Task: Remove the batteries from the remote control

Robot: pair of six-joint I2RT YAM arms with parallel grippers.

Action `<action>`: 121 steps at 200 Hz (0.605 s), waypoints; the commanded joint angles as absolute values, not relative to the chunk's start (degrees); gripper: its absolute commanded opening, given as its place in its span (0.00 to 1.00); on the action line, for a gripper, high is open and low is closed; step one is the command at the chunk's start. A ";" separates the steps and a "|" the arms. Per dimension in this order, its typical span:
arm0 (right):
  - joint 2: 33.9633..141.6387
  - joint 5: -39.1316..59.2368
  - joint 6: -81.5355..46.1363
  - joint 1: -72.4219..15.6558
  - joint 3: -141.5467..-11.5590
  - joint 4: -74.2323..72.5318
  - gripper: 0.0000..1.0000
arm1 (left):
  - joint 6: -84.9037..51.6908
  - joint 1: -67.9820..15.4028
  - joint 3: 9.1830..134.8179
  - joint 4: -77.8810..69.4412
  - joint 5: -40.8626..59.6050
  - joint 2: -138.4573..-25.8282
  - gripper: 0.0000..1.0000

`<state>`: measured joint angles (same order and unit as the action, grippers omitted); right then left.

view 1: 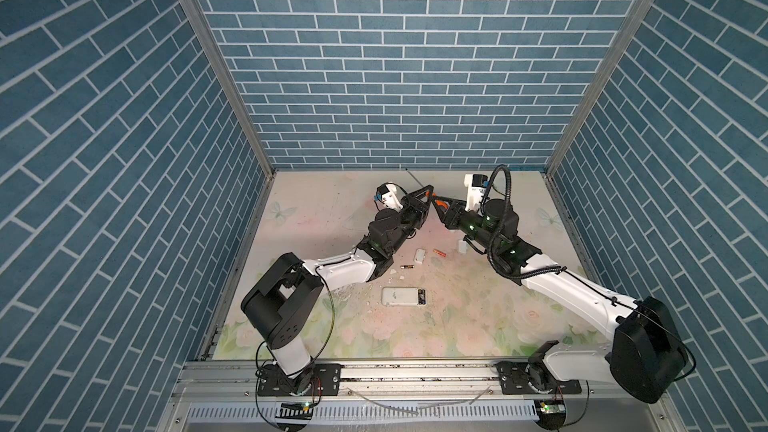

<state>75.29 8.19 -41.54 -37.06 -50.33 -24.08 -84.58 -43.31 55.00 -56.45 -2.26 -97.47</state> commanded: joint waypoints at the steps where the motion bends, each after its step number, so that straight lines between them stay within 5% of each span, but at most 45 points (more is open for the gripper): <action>1: 74.56 11.70 -40.11 -38.07 -54.05 -21.83 0.00 | -82.84 -46.58 56.84 -58.36 5.19 -98.79 0.00; 12: 74.12 11.87 -39.75 -38.08 -54.04 -20.81 0.00 | -83.05 -46.45 56.87 -58.91 5.03 -98.92 0.00; 36: 73.02 11.58 -39.73 -38.12 -52.95 -20.55 0.20 | -83.25 -46.06 57.51 -59.20 4.99 -98.95 0.00; 121: 70.99 11.37 -39.64 -38.07 -51.34 -19.51 0.30 | -83.26 -45.19 57.57 -59.29 4.75 -98.37 0.00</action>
<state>72.40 7.66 -40.62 -36.73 -50.83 -19.88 -85.27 -43.42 56.23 -57.80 0.86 -98.24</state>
